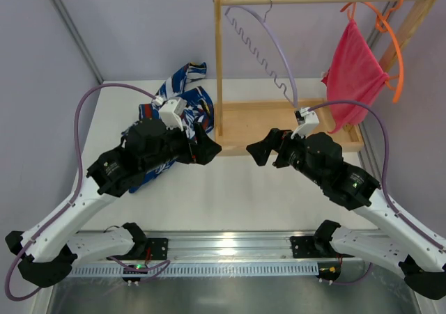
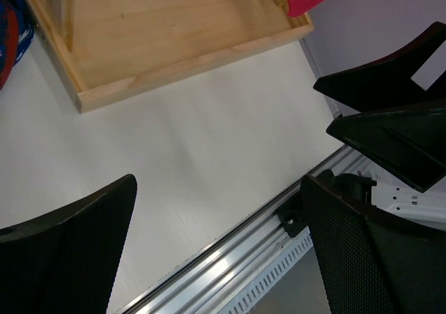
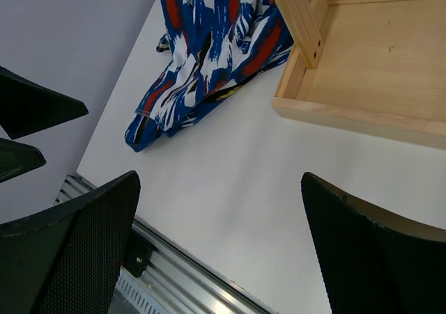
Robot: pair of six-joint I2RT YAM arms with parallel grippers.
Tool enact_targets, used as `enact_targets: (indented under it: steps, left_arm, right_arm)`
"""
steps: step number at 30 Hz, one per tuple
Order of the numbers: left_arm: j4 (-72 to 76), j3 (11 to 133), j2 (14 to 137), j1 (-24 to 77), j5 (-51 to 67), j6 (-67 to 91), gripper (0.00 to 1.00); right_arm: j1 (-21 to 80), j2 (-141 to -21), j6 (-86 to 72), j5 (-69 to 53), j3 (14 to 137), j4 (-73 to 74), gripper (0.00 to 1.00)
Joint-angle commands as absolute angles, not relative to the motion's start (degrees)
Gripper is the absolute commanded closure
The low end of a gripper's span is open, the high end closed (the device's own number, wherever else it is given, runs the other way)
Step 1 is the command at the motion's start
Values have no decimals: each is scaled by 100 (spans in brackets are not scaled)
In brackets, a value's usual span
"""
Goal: Place the trousers on the hanger
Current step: Fold the trousers
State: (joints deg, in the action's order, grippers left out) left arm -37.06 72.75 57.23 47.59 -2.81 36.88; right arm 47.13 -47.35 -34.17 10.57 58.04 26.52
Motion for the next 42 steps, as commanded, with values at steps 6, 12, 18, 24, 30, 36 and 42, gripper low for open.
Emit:
enact_targets:
  steps: [6, 12, 18, 24, 30, 36, 42]
  left_arm:
    - [-4349, 7883, 6151, 4694, -1369, 3446, 0]
    - [-4799, 8227, 6618, 3395, -1102, 3463, 0]
    - [-4510, 7246, 6426, 1113, -125, 4068, 0]
    - [-4395, 6251, 6583, -702, 606, 4465, 0]
    - [-4070, 5318, 6960, -879, -553, 4245, 0]
    - [-3911, 5071, 7743, -879, -764, 4140, 3]
    - [-3666, 5036, 7866, -879, -467, 4201, 17]
  right_arm:
    - [4729, -4685, -3410, 1301, 5854, 2461, 0]
    - [4720, -4702, -3358, 1231, 5722, 2505, 0]
    - [4729, -4825, -3278, 1117, 5494, 2593, 0]
    - [4729, -4773, -3120, 528, 5318, 2531, 0]
    - [4729, -4527, -3032, 176, 4914, 2277, 1]
    - [4729, -4658, -3050, -123, 4930, 2338, 0]
    - [4729, -4649, -3190, -44, 4887, 2391, 1]
